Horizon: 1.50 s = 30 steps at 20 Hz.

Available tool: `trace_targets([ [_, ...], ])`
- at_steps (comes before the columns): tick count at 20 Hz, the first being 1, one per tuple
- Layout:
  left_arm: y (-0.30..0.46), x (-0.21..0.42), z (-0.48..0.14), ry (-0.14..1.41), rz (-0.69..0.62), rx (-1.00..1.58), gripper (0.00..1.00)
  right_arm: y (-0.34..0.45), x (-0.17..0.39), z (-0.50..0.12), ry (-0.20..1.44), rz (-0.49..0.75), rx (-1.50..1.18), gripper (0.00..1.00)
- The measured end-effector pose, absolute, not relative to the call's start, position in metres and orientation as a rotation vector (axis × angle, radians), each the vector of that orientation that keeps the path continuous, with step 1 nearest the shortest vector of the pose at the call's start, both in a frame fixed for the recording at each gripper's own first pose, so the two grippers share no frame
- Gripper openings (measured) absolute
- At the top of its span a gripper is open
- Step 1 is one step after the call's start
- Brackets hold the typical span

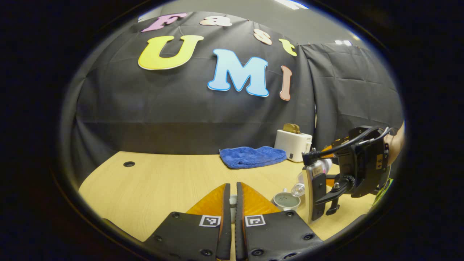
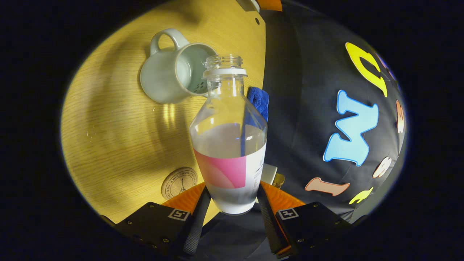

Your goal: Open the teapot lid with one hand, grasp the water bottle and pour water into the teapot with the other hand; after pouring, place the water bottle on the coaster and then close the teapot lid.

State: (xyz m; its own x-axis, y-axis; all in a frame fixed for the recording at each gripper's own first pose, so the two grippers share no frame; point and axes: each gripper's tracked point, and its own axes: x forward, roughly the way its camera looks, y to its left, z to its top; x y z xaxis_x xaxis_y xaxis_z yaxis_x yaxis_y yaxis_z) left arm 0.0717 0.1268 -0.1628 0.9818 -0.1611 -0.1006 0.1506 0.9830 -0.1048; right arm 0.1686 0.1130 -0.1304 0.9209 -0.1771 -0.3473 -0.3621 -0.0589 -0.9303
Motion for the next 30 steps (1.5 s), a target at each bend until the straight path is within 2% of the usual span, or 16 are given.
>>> trace_targets([
  [7, 0.135, 0.073, -0.165, 0.103, -0.147, -0.119, 0.11, 0.117, 0.178, -0.114, 0.363, 0.124, -1.792, 0.73],
  [30, 0.145, 0.070, -0.164, 0.096, -0.115, -0.153, 0.11, 0.128, 0.174, -0.093, 0.222, 0.178, -1.997, 0.73],
])
